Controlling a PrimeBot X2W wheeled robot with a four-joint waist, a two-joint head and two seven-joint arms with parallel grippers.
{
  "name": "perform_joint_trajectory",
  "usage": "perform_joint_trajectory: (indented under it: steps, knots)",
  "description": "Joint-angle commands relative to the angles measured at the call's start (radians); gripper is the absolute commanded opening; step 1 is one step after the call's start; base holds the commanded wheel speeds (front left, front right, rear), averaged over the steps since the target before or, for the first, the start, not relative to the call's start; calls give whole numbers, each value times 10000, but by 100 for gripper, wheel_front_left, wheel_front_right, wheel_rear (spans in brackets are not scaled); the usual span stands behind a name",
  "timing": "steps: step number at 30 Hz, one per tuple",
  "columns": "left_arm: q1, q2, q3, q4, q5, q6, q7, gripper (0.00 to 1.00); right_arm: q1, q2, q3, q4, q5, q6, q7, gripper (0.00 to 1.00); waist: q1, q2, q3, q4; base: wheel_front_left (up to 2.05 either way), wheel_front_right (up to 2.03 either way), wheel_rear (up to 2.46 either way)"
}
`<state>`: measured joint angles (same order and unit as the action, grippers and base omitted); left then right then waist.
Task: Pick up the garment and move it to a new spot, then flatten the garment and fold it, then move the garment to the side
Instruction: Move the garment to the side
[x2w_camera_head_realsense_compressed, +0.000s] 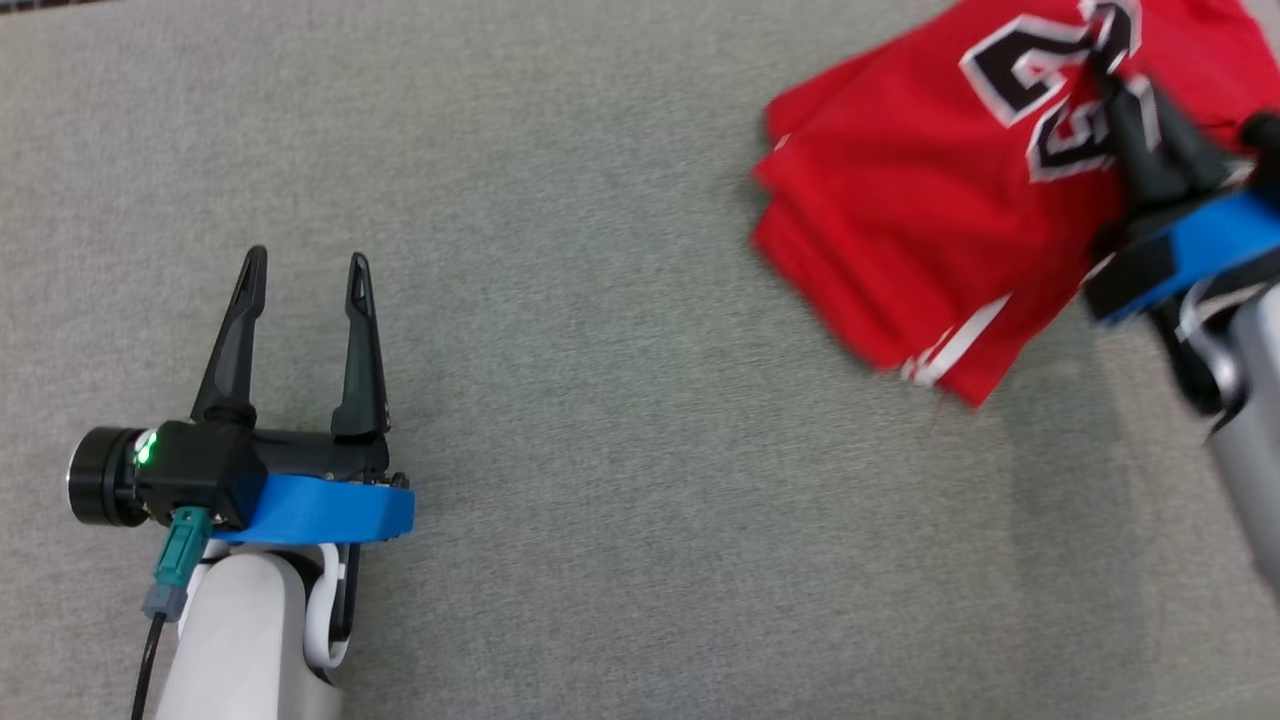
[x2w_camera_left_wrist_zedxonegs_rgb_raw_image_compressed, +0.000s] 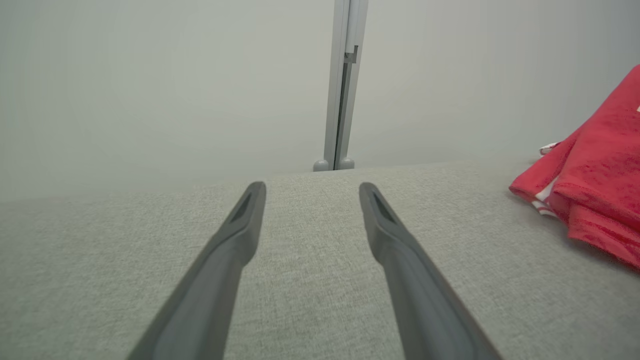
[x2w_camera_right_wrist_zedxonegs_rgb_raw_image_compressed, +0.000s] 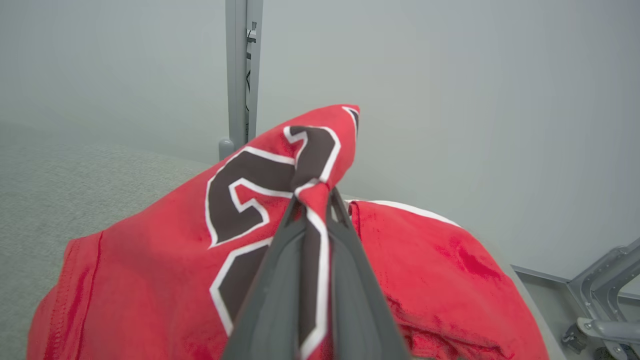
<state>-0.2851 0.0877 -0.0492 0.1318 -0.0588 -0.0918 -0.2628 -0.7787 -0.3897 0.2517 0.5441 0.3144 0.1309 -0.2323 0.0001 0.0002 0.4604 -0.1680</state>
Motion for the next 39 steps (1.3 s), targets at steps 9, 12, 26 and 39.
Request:
perform_joint_trajectory:
  steps: [9,12,26,39]
  knots:
    - [-639,14,-152,-390,42,-92,-23,100,-2447,-1578,-277,1603,392,-1,578,0,-1,-2,1124,758,0,0,0]
    - [-792,21,-192,-468,66,-117,-21,100,-2955,-2241,-176,2176,548,-1,644,0,-1,-2,1390,854,0,0,0]
    - [-818,152,-180,-827,153,-21,-21,100,-4247,-3534,699,3636,75,-1,1271,0,-1,-2,1745,558,0,0,0]
    - [-674,154,-187,-896,67,29,-21,100,-4869,-3400,853,4635,-341,-1,1634,31,-1,-2,1771,380,0,0,0]
